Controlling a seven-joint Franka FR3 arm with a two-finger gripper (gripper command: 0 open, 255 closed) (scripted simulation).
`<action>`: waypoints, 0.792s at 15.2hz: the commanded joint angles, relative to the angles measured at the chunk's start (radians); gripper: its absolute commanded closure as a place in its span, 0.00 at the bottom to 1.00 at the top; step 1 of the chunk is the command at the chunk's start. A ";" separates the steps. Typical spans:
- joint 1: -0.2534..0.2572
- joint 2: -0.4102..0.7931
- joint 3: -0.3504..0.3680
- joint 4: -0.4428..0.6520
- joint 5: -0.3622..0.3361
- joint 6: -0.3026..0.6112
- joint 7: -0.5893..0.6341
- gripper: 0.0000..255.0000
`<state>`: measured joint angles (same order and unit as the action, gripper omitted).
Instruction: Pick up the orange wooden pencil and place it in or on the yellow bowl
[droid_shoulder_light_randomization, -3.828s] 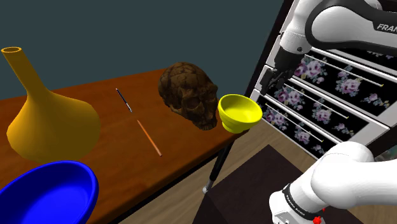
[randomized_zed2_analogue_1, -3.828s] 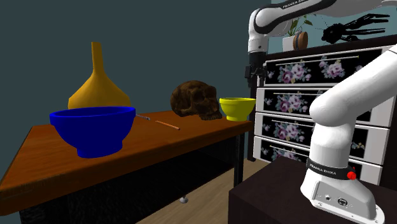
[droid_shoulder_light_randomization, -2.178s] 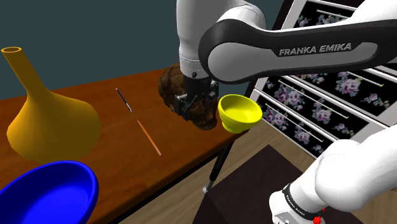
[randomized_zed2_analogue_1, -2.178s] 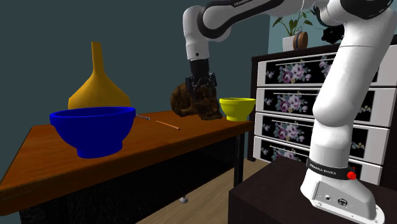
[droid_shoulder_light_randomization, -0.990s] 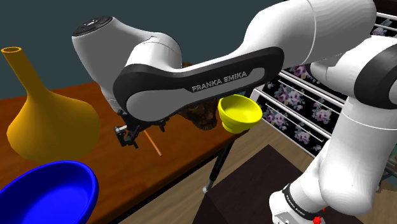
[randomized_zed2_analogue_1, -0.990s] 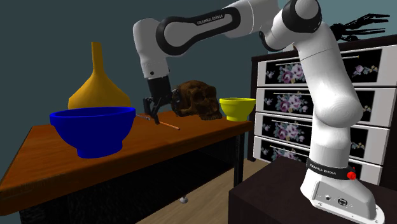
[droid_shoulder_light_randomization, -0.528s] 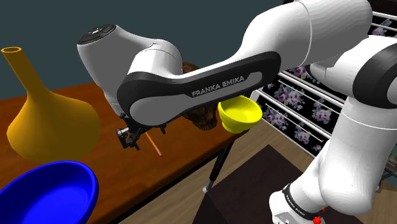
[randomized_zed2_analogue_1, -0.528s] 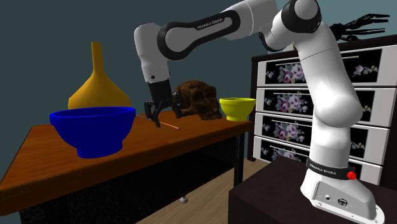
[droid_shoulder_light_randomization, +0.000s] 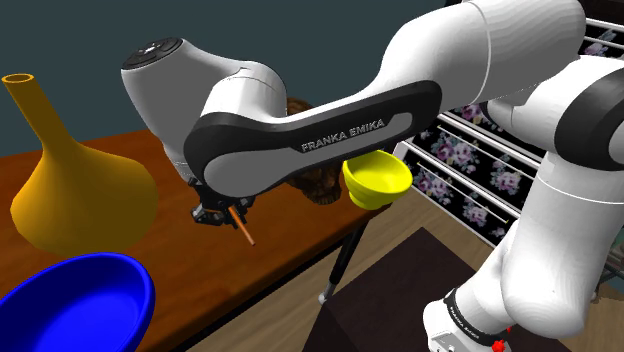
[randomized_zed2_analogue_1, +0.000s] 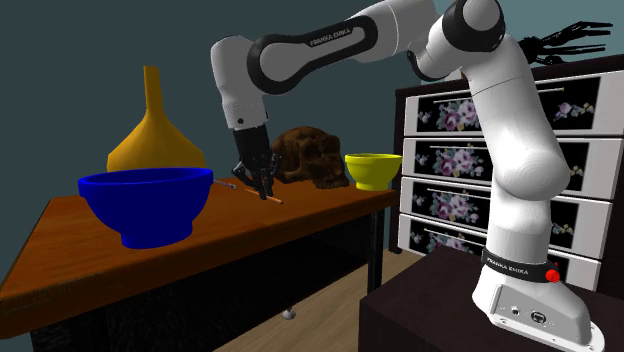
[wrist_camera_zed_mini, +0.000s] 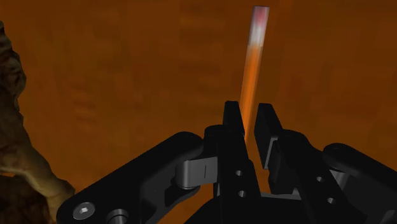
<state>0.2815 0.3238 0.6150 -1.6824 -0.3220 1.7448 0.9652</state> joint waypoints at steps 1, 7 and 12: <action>0.000 0.001 0.000 -0.001 0.000 0.000 0.000 1.00; 0.000 -0.006 0.002 0.018 0.005 -0.023 -0.006 1.00; 0.002 -0.019 0.006 0.070 0.015 -0.083 -0.020 1.00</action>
<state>0.2845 0.3096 0.6201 -1.6199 -0.3099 1.6722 0.9491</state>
